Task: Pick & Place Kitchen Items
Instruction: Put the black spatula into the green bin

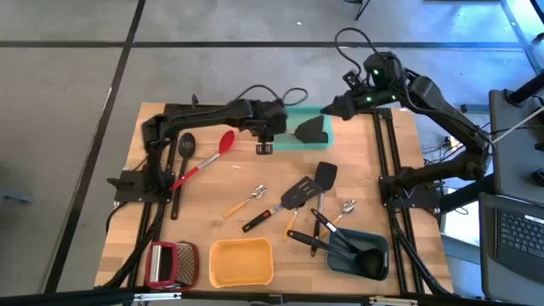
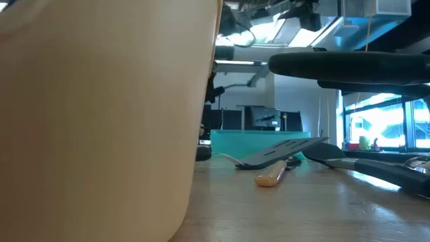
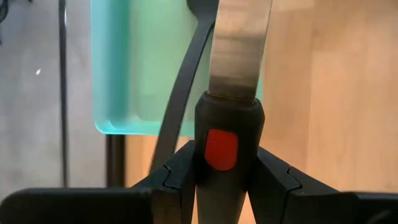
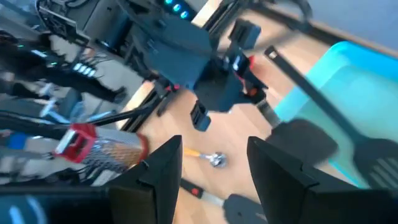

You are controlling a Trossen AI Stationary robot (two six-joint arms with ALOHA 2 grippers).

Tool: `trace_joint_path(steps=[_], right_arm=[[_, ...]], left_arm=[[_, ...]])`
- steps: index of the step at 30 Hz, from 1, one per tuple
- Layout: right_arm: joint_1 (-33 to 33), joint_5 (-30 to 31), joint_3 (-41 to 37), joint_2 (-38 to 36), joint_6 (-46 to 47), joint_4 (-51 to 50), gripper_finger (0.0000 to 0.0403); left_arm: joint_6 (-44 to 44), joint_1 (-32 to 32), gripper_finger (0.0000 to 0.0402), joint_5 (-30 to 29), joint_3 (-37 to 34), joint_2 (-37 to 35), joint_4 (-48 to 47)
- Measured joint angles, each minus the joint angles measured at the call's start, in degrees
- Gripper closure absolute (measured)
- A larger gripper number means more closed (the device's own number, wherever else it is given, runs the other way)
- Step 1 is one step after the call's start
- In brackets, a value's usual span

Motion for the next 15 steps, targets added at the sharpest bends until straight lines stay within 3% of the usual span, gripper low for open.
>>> trace_joint_path(steps=[6, 9, 15], right_arm=[[5.02, 14.75, 0.0, -6.96, 0.28, -4.95, 0.0219], [6.56, 19.24, 0.0, -10.7, 0.92, -8.08, 0.0219], [7.51, 21.19, 0.0, -16.28, 1.45, -10.12, 0.0219]], left_arm=[[0.27, -1.2, 0.0298, -3.55, 22.96, 12.74, -16.04], [-1.07, -1.14, 0.0298, -5.46, 33.92, 19.08, -21.55], [-2.33, 0.44, 0.0298, -5.82, 32.95, 21.56, -21.63]])
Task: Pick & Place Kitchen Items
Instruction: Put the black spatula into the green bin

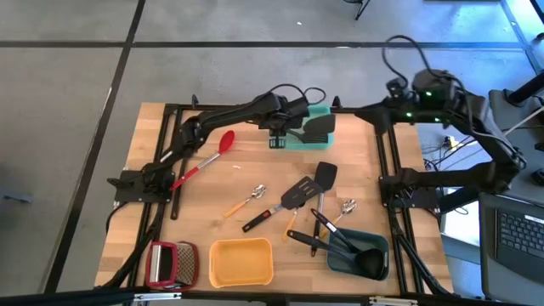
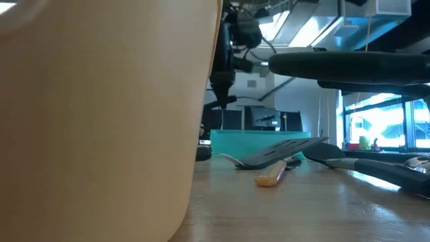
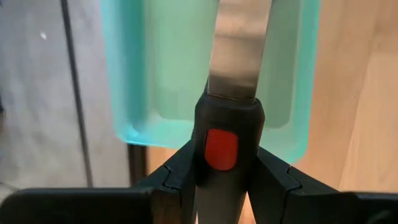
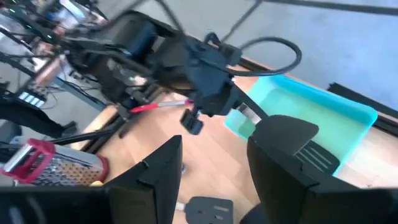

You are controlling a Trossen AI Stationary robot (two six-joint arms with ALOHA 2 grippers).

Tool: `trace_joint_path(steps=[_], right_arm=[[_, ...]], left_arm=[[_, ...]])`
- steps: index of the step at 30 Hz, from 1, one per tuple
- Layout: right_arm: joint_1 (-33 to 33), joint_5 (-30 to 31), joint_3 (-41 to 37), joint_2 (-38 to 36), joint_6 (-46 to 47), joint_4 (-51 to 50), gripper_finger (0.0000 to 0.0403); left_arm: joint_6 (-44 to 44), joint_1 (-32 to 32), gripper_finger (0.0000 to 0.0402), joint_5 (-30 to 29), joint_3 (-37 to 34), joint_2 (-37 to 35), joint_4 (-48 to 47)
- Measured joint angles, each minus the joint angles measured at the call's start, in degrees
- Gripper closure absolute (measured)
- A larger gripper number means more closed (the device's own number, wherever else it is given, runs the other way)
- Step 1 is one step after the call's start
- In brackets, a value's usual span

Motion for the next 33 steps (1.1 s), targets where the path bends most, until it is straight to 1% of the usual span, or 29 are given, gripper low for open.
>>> trace_joint_path(steps=[3, 7, 11, 15, 18, 22, 29, 33], right_arm=[[0.0, 0.1, 0.0, -1.66, -0.2, -0.03, 0.0219], [0.0, 0.28, 0.0, -2.3, -1.87, 0.08, 0.0219], [0.0, 0.28, 0.0, -1.93, -4.26, 0.1, 0.0219], [0.0, 0.28, 0.0, -0.86, -4.53, 0.05, 0.0219], [0.0, 0.3, 0.0, -0.31, -5.69, 0.2, 0.0219], [0.0, 0.33, -0.02, 0.56, -5.71, 0.58, 0.0219], [0.0, 0.71, -0.02, 0.74, -5.78, 0.84, 0.0219], [0.0, 0.92, -0.02, 0.74, -6.3, 0.82, 0.0219]], left_arm=[[-1.0, 0.44, 0.0298, 1.09, -0.13, 1.7, 1.37], [-1.06, 0.29, 0.0298, 2.12, 0.35, 1.15, 4.47], [-1.5, 0.8, 0.0298, 2.22, 0.15, 1.46, 3.43], [-4.42, 1.56, 0.0298, 3.63, 0.17, 1.37, 3.37], [-5.06, 1.72, 0.0298, 4.99, 0.0, 1.49, 3.96], [-6.92, 1.9, 0.0298, 9.27, 0.0, 2.98, 4.65], [-6.91, 1.25, 0.0301, 9.78, 0.0, 6.38, 4.75], [-6.26, 0.7, 0.0306, 7.56, 0.02, 7.23, 4.4]])
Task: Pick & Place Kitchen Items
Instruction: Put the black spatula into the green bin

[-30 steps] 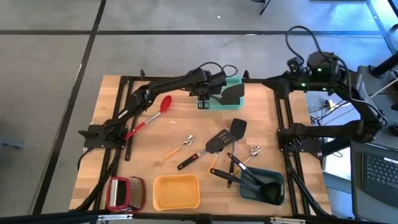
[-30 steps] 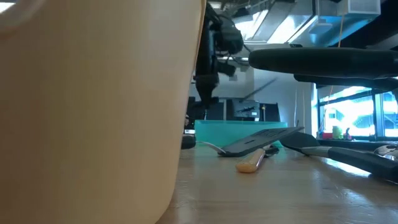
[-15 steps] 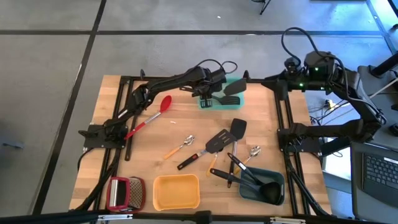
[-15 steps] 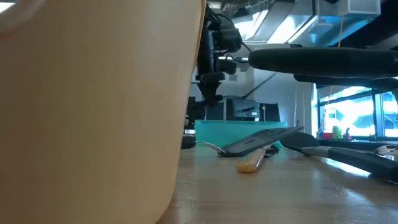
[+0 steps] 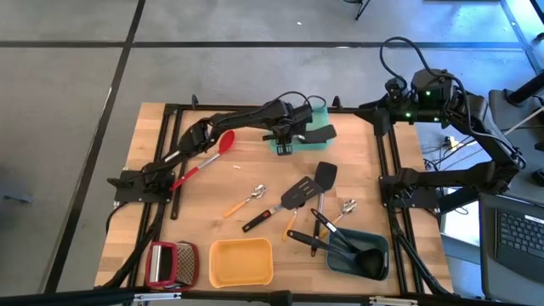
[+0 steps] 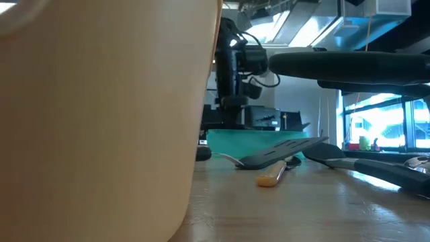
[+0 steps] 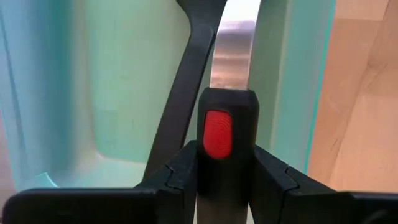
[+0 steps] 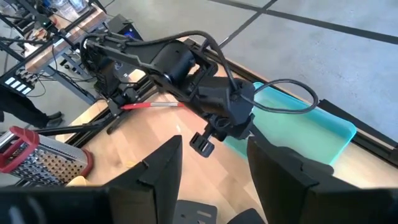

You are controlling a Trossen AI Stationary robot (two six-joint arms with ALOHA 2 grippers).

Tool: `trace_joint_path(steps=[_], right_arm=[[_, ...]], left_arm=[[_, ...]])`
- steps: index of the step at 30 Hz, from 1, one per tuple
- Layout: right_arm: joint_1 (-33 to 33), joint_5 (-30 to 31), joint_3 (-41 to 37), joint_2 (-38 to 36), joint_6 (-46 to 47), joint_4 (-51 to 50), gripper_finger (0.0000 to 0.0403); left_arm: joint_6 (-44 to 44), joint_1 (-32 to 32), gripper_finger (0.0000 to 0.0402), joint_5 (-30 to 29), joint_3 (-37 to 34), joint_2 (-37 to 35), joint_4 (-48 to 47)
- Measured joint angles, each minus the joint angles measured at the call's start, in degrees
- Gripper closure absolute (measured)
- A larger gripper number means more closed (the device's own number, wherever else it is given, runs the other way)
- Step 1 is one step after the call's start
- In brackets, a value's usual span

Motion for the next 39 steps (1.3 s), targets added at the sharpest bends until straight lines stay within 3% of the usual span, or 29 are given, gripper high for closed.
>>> trace_joint_path(steps=[4, 10, 19, 32, 39], right_arm=[[0.0, -0.02, 0.0, 0.0, -0.69, -0.02, 0.0219], [0.0, -0.02, 0.0, 0.0, -1.17, -0.2, 0.0219], [-0.04, -0.04, -0.02, 0.0, -2.7, -0.21, 0.0219], [-0.04, -0.07, -0.04, 0.0, -3.56, -0.2, 0.0219], [-0.04, -0.07, -0.04, 0.0, -3.56, -0.53, 0.0219]], left_arm=[[0.32, -0.42, 0.0307, -2.57, 0.0, 0.13, 0.2], [2.48, -1.04, 0.0309, -11.47, 2.42, 0.23, 0.2], [2.99, -1.24, 0.0314, -13.03, 1.79, 0.17, -4.76], [8.83, -1.78, 0.0324, -14.9, 1.9, 0.17, -0.96], [7.9, -1.94, 0.022, -19.45, 1.9, 0.17, -0.26]])
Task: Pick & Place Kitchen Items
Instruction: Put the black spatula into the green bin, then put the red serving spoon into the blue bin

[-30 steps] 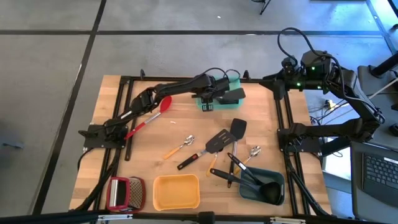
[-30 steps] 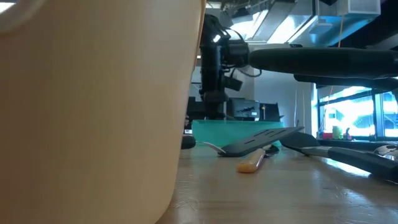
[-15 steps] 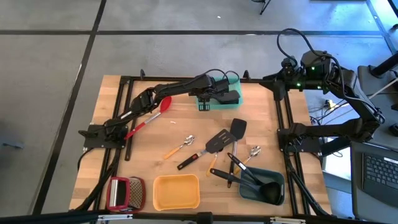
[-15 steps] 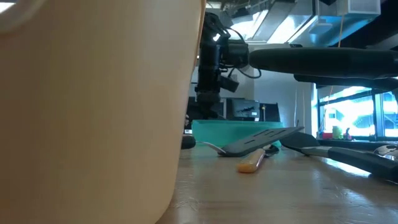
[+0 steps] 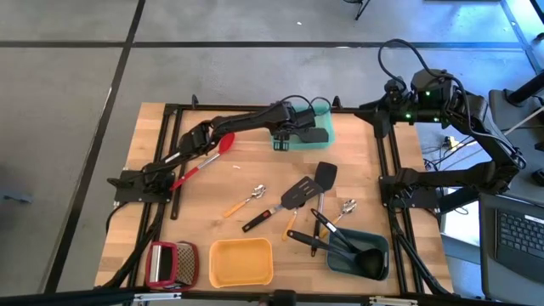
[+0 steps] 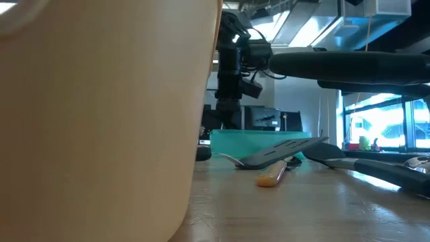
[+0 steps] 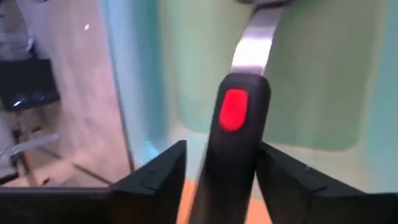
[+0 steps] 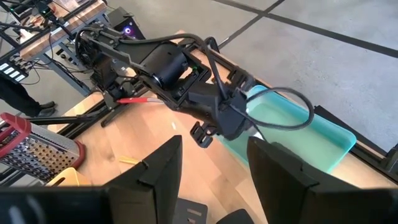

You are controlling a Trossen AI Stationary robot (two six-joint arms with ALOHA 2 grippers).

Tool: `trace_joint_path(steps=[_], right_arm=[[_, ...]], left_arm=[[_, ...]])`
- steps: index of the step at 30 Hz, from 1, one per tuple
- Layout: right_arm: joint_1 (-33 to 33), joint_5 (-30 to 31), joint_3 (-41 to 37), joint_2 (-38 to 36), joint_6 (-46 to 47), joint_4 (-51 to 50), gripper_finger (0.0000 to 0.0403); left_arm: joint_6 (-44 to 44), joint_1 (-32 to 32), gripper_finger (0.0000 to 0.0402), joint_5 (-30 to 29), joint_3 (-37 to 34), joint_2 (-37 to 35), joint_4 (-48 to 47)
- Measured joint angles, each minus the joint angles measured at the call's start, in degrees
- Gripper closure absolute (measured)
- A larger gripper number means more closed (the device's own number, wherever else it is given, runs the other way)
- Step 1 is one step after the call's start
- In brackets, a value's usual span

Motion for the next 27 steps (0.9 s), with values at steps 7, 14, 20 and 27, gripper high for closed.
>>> trace_joint_path(steps=[7, 14, 20, 27], right_arm=[[0.0, 0.0, 0.0, 0.0, 0.0, -0.98, 0.0219], [0.0, 0.0, 0.0, 0.0, -0.4, -1.18, 0.0219], [0.01, 0.31, 0.0, 0.0, -0.44, -1.23, 0.0219], [0.02, 0.44, 0.0, 0.0, -2.29, -1.41, 0.0219]], left_arm=[[-1.24, 0.02, 0.0174, -4.83, 0.0, -0.04, -0.33], [-6.18, 0.02, 0.0168, -5.39, -0.02, -1.9, -0.3], [-10.6, 0.2, 0.0171, -2.89, 0.33, -5.41, -0.64], [-16.31, 0.28, 0.0171, 0.75, 0.5, -11.14, -0.49]])
